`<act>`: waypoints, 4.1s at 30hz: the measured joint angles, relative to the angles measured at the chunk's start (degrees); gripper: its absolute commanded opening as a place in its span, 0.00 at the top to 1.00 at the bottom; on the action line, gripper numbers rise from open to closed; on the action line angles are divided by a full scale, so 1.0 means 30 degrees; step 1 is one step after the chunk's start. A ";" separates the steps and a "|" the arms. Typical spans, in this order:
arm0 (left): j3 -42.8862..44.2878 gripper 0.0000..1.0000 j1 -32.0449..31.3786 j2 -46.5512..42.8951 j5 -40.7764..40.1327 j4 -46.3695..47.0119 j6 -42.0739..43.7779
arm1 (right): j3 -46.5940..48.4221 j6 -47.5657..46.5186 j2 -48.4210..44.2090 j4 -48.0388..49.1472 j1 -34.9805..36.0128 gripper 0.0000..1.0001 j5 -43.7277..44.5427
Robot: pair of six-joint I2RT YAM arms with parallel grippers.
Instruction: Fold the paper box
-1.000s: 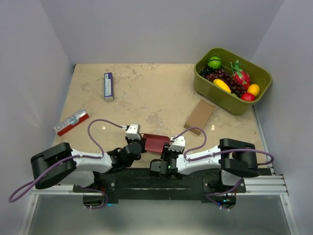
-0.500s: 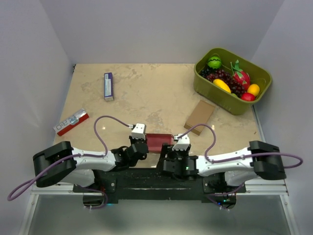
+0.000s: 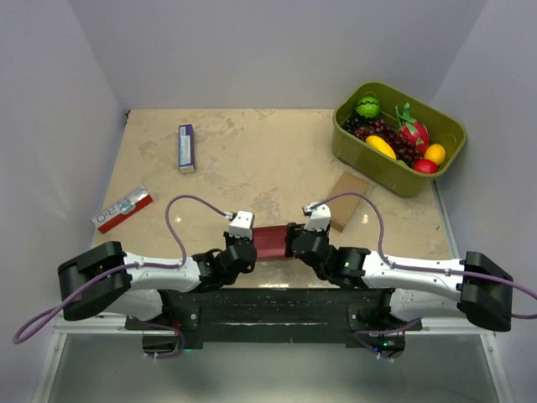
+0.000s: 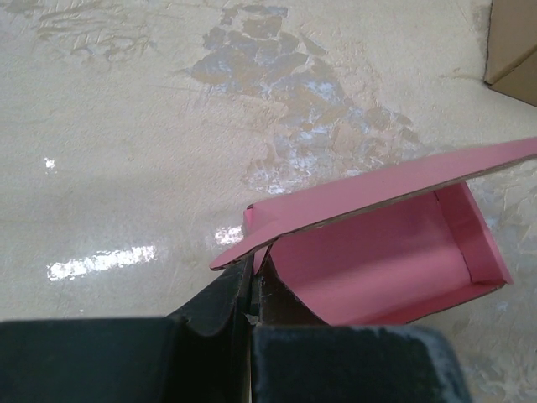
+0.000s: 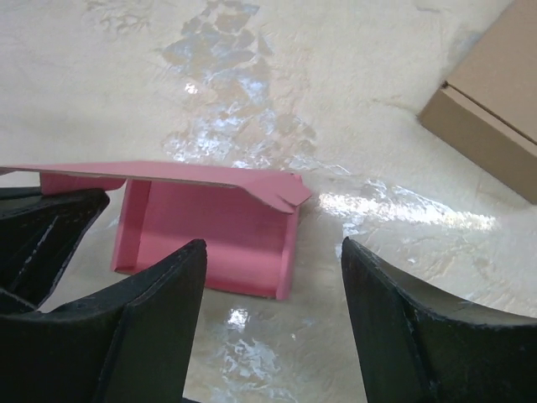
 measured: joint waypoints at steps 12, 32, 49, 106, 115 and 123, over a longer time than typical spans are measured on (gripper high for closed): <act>0.1260 1.00 0.0000 0.1107 0.0328 -0.0648 0.0619 | 0.0000 -0.6419 -0.0102 0.3111 -0.4561 0.39 -0.4874; 0.1778 1.00 0.0080 0.1107 0.0998 -0.1421 0.1916 | 0.0138 -1.1271 0.3308 0.5391 -0.5996 0.62 -0.7643; 0.2215 1.00 0.0597 0.1100 0.1800 -0.1945 0.2994 | 0.0124 -1.2743 0.2463 0.5566 -0.6142 1.00 -0.8153; 0.0415 1.00 0.1239 0.2521 0.3548 0.0984 0.1909 | -0.1217 -0.4146 0.4248 0.6135 0.1290 0.84 -0.0503; -0.0066 0.69 0.1144 -0.1712 0.4554 -0.0306 0.2790 | -0.1209 -0.2805 0.0634 0.3439 0.1690 0.38 -0.1275; -0.0051 0.28 0.1311 -0.5821 0.5887 -0.2739 0.4328 | -0.0962 -0.1836 -0.1953 0.0299 0.1690 0.20 -0.1610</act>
